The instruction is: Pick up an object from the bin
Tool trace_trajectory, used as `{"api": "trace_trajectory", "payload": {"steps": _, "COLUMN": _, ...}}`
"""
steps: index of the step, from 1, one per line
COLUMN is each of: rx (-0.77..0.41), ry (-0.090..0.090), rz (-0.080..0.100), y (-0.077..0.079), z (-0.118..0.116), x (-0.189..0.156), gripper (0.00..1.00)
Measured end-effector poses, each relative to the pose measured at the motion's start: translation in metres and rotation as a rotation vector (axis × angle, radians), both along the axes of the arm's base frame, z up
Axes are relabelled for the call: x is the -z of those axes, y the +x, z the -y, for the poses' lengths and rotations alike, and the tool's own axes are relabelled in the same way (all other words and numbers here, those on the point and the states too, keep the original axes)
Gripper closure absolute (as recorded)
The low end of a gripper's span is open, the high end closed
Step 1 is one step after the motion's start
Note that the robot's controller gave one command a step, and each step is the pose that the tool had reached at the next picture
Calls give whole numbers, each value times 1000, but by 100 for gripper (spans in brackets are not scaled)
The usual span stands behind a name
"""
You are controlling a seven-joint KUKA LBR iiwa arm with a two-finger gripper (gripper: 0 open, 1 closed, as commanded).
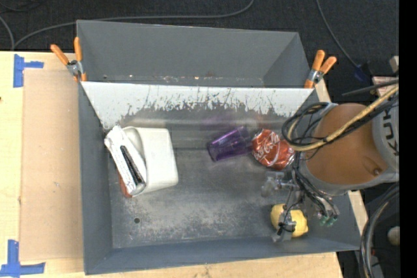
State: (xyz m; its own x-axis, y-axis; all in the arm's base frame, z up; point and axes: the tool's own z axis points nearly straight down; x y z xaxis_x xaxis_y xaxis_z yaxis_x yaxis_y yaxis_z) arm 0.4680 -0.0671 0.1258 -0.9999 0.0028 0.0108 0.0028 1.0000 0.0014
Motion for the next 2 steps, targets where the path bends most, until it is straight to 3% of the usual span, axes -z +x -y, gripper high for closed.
{"api": "trace_trajectory", "payload": {"steps": 1, "rx": -5, "ry": -1, "rz": 8, "y": 2, "z": 0, "x": -4, "gripper": 0}}
{"api": "trace_trajectory", "payload": {"steps": 2, "rx": -39, "ry": -2, "rz": 14, "y": 13, "z": 70, "x": 55, "gripper": 0}}
